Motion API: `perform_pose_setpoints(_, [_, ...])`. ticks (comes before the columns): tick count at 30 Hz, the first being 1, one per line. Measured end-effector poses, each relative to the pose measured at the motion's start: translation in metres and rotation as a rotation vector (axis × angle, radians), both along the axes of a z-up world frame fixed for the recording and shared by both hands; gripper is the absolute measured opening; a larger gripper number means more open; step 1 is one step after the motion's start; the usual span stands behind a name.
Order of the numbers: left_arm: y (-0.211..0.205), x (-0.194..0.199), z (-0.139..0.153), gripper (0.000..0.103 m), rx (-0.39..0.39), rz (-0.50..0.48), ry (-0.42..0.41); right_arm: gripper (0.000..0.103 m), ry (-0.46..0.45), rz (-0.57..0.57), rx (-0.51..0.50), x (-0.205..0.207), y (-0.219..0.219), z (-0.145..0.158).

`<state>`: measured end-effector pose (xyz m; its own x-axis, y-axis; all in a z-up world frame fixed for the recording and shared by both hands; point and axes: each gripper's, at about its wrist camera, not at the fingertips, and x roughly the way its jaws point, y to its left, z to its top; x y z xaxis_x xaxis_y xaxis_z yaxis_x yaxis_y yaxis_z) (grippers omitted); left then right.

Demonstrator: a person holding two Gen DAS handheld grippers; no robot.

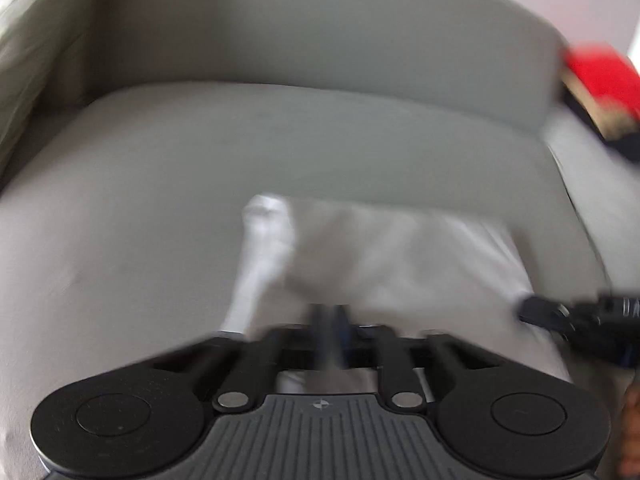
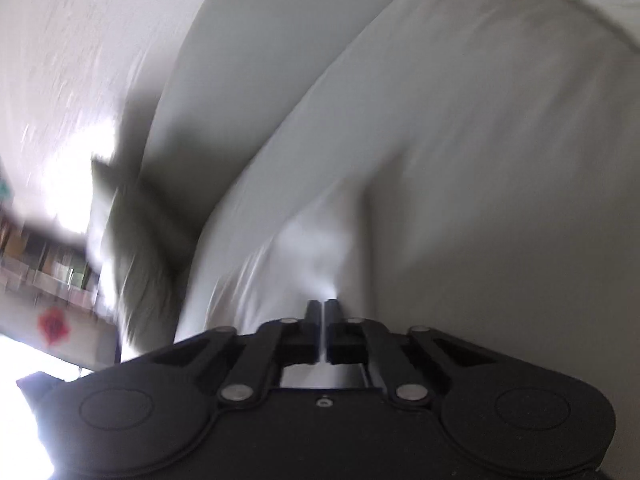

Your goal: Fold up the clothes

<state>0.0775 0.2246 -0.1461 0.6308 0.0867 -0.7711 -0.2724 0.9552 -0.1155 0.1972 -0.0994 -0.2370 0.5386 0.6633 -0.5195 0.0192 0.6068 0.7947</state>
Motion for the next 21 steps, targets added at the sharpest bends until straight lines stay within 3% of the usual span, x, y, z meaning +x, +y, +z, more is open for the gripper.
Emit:
perform_pose_setpoints(3, [0.03, -0.016, 0.017, 0.009, -0.038, 0.131, -0.11, 0.002, -0.006, -0.102, -0.031, 0.005, -0.012, 0.003])
perform_pose_setpoints(4, [0.036, -0.021, 0.022, 0.009, -0.081, 0.131, -0.149, 0.012, -0.019, -0.118, -0.036, 0.003, -0.016, 0.008])
perform_pose_setpoints(5, [0.038, -0.024, 0.025, 0.009, -0.119, 0.1, -0.175, 0.017, -0.03, -0.131, -0.026, 0.002, -0.019, 0.012])
perform_pose_setpoints(8, [0.028, -0.02, 0.027, 0.009, -0.188, -0.052, -0.208, 0.017, -0.055, -0.13, 0.045, -0.002, -0.024, 0.022])
perform_pose_setpoints(16, [-0.033, 0.038, -0.006, 0.01, -0.03, -0.312, -0.066, 0.017, -0.046, 0.129, 0.053, 0.017, 0.031, 0.023])
perform_pose_setpoints(18, [-0.028, 0.049, -0.016, 0.011, -0.01, -0.289, -0.054, 0.016, -0.006, 0.172, 0.046, 0.025, 0.043, 0.009])
perform_pose_setpoints(19, [-0.022, 0.054, -0.02, 0.011, -0.003, -0.258, -0.051, 0.004, 0.01, 0.163, 0.049, 0.028, 0.043, 0.002])
perform_pose_setpoints(21, [-0.012, 0.059, -0.026, 0.014, 0.03, -0.177, -0.045, 0.0, 0.014, 0.113, 0.055, 0.032, 0.037, -0.008])
